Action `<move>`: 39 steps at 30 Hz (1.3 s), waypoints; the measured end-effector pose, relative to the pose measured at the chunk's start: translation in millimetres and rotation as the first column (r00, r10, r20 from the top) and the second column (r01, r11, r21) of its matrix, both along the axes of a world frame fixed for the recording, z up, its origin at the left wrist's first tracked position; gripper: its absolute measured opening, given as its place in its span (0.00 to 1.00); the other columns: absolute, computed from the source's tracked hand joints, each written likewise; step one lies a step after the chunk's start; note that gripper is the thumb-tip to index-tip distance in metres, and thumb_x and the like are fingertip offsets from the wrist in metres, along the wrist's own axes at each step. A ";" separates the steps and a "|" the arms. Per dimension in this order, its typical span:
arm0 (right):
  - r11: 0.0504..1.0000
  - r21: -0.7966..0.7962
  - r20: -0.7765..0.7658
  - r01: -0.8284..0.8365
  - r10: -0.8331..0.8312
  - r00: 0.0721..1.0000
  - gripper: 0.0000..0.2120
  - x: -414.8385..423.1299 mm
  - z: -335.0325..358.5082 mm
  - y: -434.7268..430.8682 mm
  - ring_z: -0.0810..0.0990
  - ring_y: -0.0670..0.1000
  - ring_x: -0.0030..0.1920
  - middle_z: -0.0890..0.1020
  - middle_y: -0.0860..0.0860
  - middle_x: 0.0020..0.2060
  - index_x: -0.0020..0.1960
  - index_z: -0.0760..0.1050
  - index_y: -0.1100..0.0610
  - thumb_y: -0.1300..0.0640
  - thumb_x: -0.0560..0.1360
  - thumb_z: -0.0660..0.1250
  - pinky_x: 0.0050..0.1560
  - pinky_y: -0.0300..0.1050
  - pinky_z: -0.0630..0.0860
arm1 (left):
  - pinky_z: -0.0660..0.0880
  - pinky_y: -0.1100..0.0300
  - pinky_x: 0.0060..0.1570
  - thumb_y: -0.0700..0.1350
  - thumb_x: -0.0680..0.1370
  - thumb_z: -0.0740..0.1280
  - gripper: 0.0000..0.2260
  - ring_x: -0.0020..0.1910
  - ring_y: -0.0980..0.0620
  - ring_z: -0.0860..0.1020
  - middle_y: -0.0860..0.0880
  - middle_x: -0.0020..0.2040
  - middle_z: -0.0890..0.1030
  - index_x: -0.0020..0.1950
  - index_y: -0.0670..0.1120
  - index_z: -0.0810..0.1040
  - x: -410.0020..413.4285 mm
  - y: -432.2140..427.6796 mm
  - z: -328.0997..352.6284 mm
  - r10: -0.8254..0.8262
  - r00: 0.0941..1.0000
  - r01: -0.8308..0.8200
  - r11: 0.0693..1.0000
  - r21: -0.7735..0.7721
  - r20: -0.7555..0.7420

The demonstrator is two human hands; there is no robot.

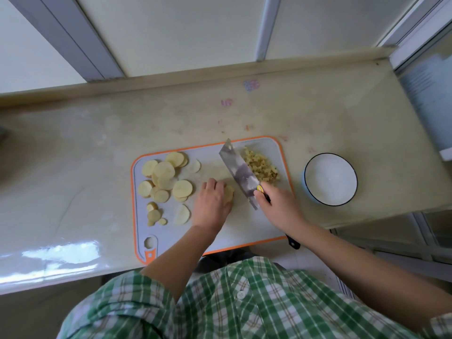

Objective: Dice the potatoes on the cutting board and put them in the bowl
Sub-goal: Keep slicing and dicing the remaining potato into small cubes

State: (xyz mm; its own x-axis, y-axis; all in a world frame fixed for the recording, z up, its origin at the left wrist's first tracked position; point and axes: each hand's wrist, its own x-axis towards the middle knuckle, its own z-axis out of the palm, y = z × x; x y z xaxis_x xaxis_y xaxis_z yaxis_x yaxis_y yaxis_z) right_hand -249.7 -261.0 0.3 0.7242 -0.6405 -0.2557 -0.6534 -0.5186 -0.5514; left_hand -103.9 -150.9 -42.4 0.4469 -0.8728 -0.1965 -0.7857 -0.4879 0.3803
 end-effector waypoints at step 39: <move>0.987 -0.122 -0.148 -0.105 0.086 0.985 0.10 15.3 0.2 31.5 0.69 0.53 0.29 0.72 0.50 0.30 0.52 0.70 0.59 0.55 0.82 0.54 0.28 0.46 0.57 | 0.71 0.54 0.47 0.49 0.72 0.74 0.19 0.47 0.44 0.76 0.45 0.51 0.75 0.57 0.42 0.76 8.6 13.5 -1.5 0.148 0.977 -0.160 0.985 -0.066 -0.152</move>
